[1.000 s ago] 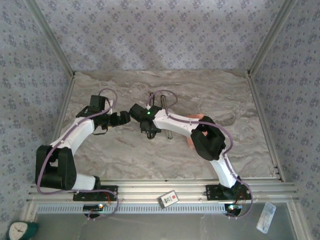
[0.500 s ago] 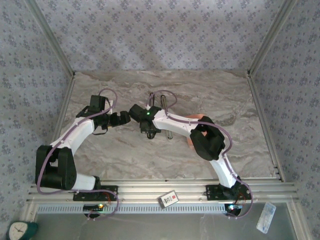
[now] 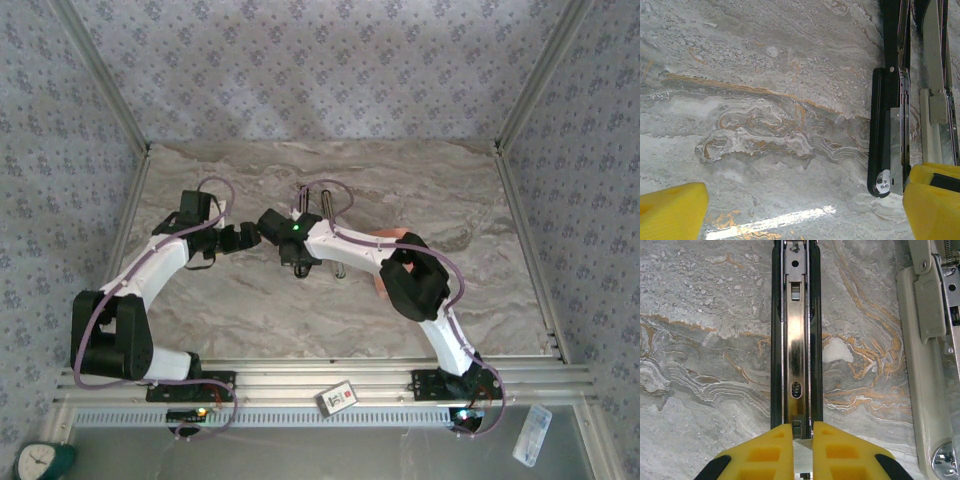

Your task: Load the staples into the stapler

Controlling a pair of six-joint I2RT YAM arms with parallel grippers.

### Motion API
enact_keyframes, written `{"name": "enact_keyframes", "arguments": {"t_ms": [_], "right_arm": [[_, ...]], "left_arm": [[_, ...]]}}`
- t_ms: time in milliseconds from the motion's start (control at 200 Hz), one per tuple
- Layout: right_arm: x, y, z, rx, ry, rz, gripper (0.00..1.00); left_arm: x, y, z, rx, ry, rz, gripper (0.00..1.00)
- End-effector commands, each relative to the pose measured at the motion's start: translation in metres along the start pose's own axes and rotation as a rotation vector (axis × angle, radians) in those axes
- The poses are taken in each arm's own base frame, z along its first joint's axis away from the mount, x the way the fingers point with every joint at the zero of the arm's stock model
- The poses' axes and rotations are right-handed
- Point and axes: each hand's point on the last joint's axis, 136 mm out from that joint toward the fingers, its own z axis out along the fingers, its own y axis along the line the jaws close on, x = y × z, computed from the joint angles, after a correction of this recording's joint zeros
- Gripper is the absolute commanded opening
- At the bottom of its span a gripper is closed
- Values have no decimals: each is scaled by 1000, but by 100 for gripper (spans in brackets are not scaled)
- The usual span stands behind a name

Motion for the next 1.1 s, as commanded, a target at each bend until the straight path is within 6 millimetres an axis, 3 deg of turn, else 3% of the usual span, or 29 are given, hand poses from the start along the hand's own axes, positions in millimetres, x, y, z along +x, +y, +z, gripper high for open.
{"name": "enact_keyframes", "arguments": {"t_ms": [0, 1094], "right_arm": [[-15, 5, -25, -31, -60, 7, 13], [2, -7, 0, 15, -10, 6, 13]], "left_arm": [[1, 1, 1, 11, 3, -2, 99], [1, 2, 1, 9, 4, 2, 100]]}}
